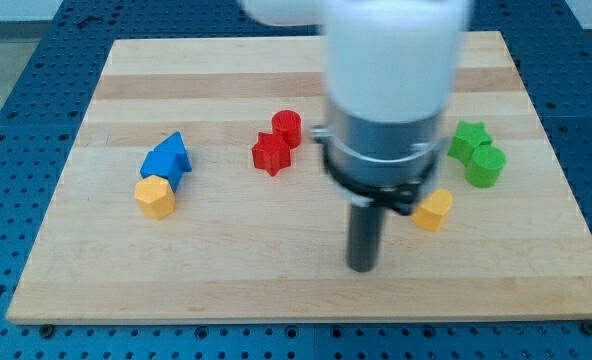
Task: Move the yellow heart towards the yellow hexagon
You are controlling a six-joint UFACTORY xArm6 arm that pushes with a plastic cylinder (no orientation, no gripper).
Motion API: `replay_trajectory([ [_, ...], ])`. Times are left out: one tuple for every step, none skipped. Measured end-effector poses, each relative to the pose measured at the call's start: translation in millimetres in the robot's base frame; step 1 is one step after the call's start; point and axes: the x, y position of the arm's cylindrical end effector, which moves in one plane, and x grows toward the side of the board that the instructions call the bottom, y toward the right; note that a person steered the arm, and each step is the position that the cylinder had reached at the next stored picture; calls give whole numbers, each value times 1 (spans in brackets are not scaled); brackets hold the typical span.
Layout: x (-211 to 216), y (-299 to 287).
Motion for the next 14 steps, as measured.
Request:
replay_trajectory([
  [0,36],
  [-3,81],
  [-1,152],
  [-3,179],
  [-52,182],
  [-60,175],
  [-61,143],
  [-61,110],
  [-61,74],
  [-61,39],
  [-61,-2],
  [-61,-43],
  [-61,-76],
  [-61,-77],
])
